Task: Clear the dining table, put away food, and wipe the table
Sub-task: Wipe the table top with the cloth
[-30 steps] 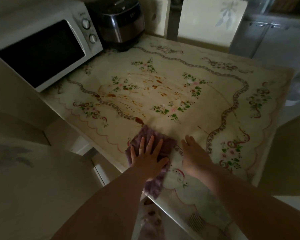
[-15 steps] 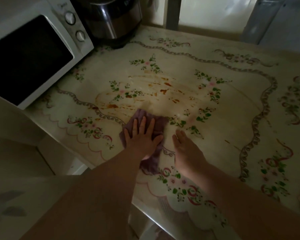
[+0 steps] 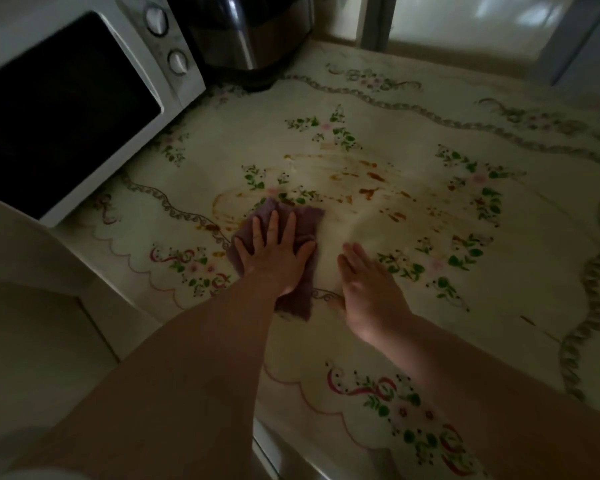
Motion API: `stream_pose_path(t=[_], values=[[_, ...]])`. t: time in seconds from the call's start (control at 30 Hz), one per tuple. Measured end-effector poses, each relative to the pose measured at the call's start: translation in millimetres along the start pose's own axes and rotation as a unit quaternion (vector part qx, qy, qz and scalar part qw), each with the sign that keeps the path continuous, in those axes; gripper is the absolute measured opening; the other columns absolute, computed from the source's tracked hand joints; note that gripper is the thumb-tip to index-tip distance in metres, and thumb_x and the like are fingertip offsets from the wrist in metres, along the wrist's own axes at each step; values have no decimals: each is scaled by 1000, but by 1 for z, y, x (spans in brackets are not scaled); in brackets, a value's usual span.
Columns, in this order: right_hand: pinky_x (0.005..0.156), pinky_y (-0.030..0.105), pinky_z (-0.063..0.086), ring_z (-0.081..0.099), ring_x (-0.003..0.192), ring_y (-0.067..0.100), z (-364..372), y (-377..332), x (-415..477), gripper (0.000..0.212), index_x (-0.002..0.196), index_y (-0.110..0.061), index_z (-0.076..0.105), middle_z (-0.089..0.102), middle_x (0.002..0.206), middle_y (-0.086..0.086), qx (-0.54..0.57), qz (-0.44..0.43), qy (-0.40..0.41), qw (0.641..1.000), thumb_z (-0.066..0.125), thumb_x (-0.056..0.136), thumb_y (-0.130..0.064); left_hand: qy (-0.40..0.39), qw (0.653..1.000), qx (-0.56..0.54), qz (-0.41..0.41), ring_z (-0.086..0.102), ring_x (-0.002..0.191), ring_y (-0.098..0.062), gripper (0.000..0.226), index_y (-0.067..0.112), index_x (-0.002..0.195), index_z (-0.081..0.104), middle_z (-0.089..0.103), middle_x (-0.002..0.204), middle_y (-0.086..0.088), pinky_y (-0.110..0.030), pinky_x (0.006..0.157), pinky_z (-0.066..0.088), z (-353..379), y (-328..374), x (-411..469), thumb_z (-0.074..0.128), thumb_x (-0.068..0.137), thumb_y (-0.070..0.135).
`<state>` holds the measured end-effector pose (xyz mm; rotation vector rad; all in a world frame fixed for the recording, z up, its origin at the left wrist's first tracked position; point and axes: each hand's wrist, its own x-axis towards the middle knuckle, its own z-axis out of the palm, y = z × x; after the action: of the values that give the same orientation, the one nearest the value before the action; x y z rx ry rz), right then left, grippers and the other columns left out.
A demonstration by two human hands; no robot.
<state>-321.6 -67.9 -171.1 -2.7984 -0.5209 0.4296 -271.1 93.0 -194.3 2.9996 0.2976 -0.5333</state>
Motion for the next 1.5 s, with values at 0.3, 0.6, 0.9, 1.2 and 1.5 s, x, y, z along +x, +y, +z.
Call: stream_pose_path(t=[0.3,0.6,0.9,1.2,1.5], values=[[119,36,8,-3,149,20,-7,-21,32,81,151,-9,13,2,161,4,3,-17,-24,1000,49,92,-49,9,999,-15,-38,-22,145,-31,63,41,149,-11,-17,160,5,-63,111,-12,-15,-39,36,7,93,65],[119,42,9,1,149,23,-6,-51,75,95,150,-4,18,12,159,7,-83,-12,-41,996,61,82,-55,29,997,-31,-58,-20,146,-27,65,36,150,-10,-16,160,6,-61,113,-10,-23,-80,65,6,94,63],[119,46,6,-1,149,23,-14,-54,76,103,151,-6,13,8,160,7,-108,12,-66,992,60,77,-61,102,988,-55,-101,-6,148,-26,69,10,153,-2,-6,161,-10,-45,120,-1,-16,-111,62,17,99,49],[120,45,9,2,149,24,-19,-51,66,77,147,-6,27,20,157,9,-108,-4,-54,993,55,89,-49,137,960,-90,-229,2,148,-31,73,-1,151,6,5,159,-19,-45,120,4,11,-107,-1,26,99,47],[120,39,7,-1,149,21,-26,-17,-13,58,147,-9,27,21,156,4,-106,-39,-19,993,47,92,-8,122,951,-101,-267,4,148,-33,74,-1,151,5,6,159,-19,-45,119,4,41,-61,-86,28,98,47]])
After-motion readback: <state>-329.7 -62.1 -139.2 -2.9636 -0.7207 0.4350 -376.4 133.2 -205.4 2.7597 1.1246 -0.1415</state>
